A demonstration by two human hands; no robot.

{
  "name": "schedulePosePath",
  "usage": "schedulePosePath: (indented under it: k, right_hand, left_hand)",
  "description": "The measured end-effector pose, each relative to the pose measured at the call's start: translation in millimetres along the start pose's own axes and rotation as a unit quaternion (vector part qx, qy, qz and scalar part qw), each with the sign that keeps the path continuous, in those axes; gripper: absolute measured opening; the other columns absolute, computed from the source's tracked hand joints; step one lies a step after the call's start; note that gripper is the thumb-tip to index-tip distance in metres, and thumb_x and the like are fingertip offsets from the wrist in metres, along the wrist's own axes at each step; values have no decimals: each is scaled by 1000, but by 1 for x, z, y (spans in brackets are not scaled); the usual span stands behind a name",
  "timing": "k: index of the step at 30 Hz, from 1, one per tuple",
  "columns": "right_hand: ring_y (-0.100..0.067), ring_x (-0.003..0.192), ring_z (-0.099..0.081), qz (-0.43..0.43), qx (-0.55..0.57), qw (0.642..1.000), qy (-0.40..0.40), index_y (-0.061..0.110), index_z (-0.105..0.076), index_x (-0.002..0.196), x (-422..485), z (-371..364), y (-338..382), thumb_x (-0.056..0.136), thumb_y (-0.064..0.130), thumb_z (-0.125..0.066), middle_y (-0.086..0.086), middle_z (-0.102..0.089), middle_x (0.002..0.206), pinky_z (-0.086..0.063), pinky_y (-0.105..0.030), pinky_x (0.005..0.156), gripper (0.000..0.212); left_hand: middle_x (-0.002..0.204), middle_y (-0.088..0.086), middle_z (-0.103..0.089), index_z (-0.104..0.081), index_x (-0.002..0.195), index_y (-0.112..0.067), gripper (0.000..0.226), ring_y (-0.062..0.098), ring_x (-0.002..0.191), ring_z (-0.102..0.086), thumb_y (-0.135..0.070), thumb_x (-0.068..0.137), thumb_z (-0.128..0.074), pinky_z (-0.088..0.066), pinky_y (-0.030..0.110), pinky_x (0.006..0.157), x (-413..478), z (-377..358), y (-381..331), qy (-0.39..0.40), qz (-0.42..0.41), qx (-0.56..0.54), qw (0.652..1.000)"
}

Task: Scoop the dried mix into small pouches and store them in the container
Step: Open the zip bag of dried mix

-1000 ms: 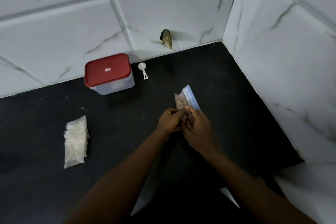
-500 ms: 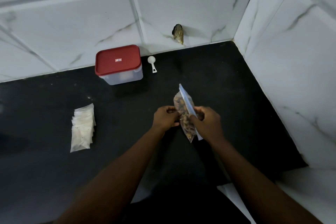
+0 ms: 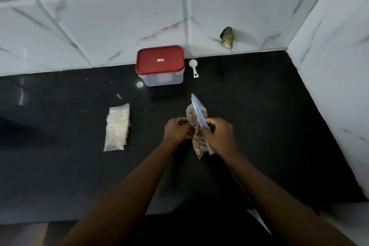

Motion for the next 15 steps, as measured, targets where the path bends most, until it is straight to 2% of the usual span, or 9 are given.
schedulePosePath:
  k: [4, 8, 11, 13, 15]
  right_hand:
    - [-6, 84, -65, 11, 5, 1000, 12, 13, -73, 112, -2, -14, 15, 90, 18, -71, 5, -66, 98, -57, -22, 70, 23]
    - [-3, 83, -64, 7, 9, 1000, 9, 14, -73, 115, -1, -14, 15, 90, 20, -71, 7, -65, 99, -53, -17, 69, 26]
    - [-2, 84, -63, -2, 0, 1000, 16, 15, -72, 119, -1, -16, 17, 91, 21, -72, 9, -64, 102, -50, -12, 67, 29]
    - [0, 83, -63, 21, -3, 998, 52, 15, -72, 118, -1, -79, 73, 91, 21, -72, 8, -65, 101, -48, -8, 64, 27]
    - [2, 81, -62, 13, 5, 999, 47, 17, -73, 114, -3, -75, 77, 91, 22, -72, 9, -65, 98, -47, -6, 61, 24]
  left_hand:
    - [100, 6, -76, -72, 108, -13, 15, 15, 86, -77, -8, 95, -68, -64, 30, 72, -1, 20, 3, -10, 0, 6, 1000]
    - [94, 3, -76, -70, 95, -20, 11, 13, 84, -76, -9, 95, -68, -63, 28, 71, -6, 20, -3, -9, -10, 30, 999]
    - [96, 2, -76, -69, 93, -23, 13, 14, 86, -76, -11, 96, -67, -65, 33, 77, -7, 24, -7, -15, -12, 55, 998]
    - [93, 2, -76, -70, 90, -23, 14, 15, 85, -76, -10, 95, -67, -65, 36, 80, 2, 106, 11, -48, -11, 27, 998]
    - [91, 1, -77, -73, 94, -20, 9, 13, 84, -76, -12, 94, -67, -65, 36, 80, 4, 106, 12, -49, -24, 59, 997]
Point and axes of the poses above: each hand's wrist, its own x-axis towards the middle knuckle, its own z-axis out of the back of the hand, y = z × x, the point moved 5 cm from there along x, towards the middle knuckle
